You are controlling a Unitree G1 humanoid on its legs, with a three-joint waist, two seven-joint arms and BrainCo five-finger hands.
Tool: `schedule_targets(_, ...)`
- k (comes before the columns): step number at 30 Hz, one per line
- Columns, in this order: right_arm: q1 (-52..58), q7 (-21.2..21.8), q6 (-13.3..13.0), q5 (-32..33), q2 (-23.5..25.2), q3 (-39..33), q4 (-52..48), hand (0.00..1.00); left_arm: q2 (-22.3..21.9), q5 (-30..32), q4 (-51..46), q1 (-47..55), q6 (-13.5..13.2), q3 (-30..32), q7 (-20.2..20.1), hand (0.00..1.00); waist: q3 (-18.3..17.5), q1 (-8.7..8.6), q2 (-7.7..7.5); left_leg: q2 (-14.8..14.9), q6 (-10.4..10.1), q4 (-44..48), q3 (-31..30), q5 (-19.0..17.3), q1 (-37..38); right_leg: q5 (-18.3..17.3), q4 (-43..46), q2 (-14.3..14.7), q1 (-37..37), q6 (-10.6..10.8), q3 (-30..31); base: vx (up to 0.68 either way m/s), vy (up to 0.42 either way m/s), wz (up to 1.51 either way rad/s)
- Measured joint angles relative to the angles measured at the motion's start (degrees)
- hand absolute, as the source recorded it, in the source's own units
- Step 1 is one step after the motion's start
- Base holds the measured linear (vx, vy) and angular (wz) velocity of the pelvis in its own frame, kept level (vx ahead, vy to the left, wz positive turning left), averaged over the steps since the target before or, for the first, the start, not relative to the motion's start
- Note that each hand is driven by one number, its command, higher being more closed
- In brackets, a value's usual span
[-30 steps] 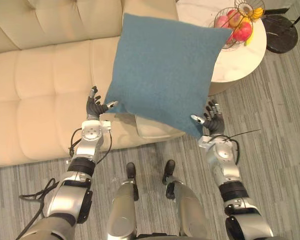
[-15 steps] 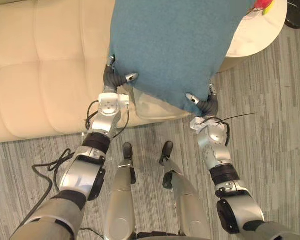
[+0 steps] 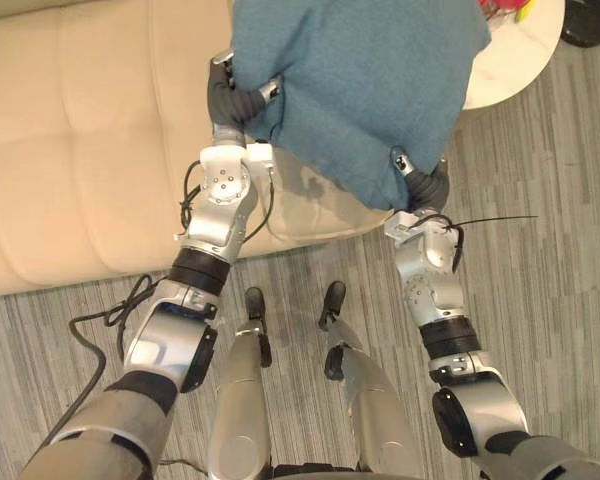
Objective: Pick up cushions and gather them together orderly.
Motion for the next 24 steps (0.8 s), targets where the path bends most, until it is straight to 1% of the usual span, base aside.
schedule_targets(3,5.25,0.00,-0.16,-0.04,0.04,1.22,-2.09,1.00,-1.55,0.03,-3.50,4.97,-0.07,-1.30,0.29,1.00,-0.01,-0.34,0.01,-0.86,-0.24,-3.17,0.10,1.01,4.27,-1.31,0.58,-0.57,2.58,-0.15,-0.13,0.08,-0.013,0.08)
schedule_targets(5,9.14,0.02,-0.17,-0.11,0.30,1.50,-4.28,1.00,-2.99,0.07,-6.47,9.35,-0.13,-2.09,0.81,1.00,-0.02,-0.34,0.04,-1.31,-0.53,-5.27,-0.04,1.50,7.26,-3.01,2.27,-0.96,3.93,-0.12,-0.40,0.09,-0.015,0.10)
schedule_targets(8,13.56,0.62,-0.17,-0.35,0.80,1.83,-6.22,1.00,-3.86,0.08,-10.71,16.43,-0.28,-2.64,0.85,1.00,-0.20,-0.58,0.21,-1.83,-0.93,-8.65,-0.31,2.29,12.01,-4.82,3.21,-1.19,6.97,-0.23,-0.95,0.09,-0.014,0.10)
schedule_targets(11,16.76,1.61,-0.18,-0.60,0.88,2.12,-6.23,1.00,-4.31,0.02,-14.01,23.04,-0.43,-3.37,0.82,1.00,-0.55,-1.27,0.47,-2.38,-1.08,-12.13,-0.98,3.21,16.19,-6.19,3.18,-1.34,10.15,-0.10,-1.92,0.09,0.001,0.19)
schedule_targets(14,19.77,3.30,-0.18,-0.66,0.84,3.48,-6.24,1.00,-4.29,-0.08,-16.66,29.43,-0.54,-3.49,0.55,1.00,-2.91,-1.65,0.53,-2.70,-1.29,-13.79,-1.66,3.65,17.52,-6.57,2.67,-1.35,11.09,-0.03,-2.34,0.10,0.020,0.10)
schedule_targets(16,21.92,4.57,-0.10,-0.73,0.87,3.96,-6.28,1.00,-4.28,-0.60,-18.50,33.85,-0.55,-3.50,-0.30,1.00,-3.00,-1.97,0.64,-3.22,-1.29,-13.91,-1.84,3.67,20.34,-6.86,1.59,-1.44,14.65,0.33,-2.53,0.12,0.035,0.11)
schedule_targets(17,23.35,5.15,-0.10,-1.14,0.87,4.09,-6.49,1.00,-4.30,-1.23,-19.61,36.42,-0.55,-3.69,-0.84,1.00,-3.83,-2.20,0.76,-3.33,-1.29,-13.93,-2.00,3.66,21.33,-7.28,1.48,-1.64,15.90,0.60,-2.71,0.06,0.022,0.19)
schedule_targets(19,27.37,5.76,0.07,-2.99,0.86,4.56,-8.66,1.00,-4.39,-1.57,-22.55,42.11,-0.54,-4.00,-2.01,1.00,-6.89,-2.52,1.27,-3.72,-1.27,-14.25,-2.63,3.65,22.01,-7.57,0.74,-1.99,17.12,0.81,-3.39,0.09,0.032,0.19)
schedule_targets(20,29.69,6.31,0.08,-3.89,0.85,5.13,-10.37,1.00,-4.73,-2.26,-24.74,45.91,-0.56,-3.99,-2.62,1.00,-8.62,-2.67,1.96,-3.88,-1.27,-15.44,-3.29,3.64,22.77,-7.65,0.19,-1.98,17.81,0.93,-3.82,0.10,0.043,0.18)
schedule_targets(21,31.55,6.62,0.07,-5.35,0.81,5.54,-11.76,1.00,-5.20,-2.36,-26.46,49.12,-0.57,-3.91,-2.91,1.00,-9.27,-2.74,2.61,-3.93,-1.22,-16.24,-3.32,3.60,24.31,-7.80,-0.24,-1.98,19.30,1.16,-4.09,0.07,0.037,0.15)
schedule_targets(23,33.20,7.10,0.11,-7.10,0.76,6.00,-12.82,1.00,-5.48,-2.38,-28.36,52.68,-0.60,-3.80,-3.09,1.00,-9.94,-2.58,3.10,-4.05,-1.13,-16.98,-3.33,3.50,26.21,-8.02,-0.49,-2.02,21.04,1.46,-4.14,0.02,0.037,0.09)
schedule_targets(24,34.13,7.67,0.16,-7.86,0.63,6.35,-12.92,1.00,-5.50,-2.38,-29.71,55.66,-0.65,-3.75,-3.59,1.00,-11.26,-2.53,3.45,-4.10,-0.51,-16.97,-3.43,3.03,27.02,-8.05,-1.16,-1.98,22.33,1.52,-4.39,0.00,0.037,0.08)
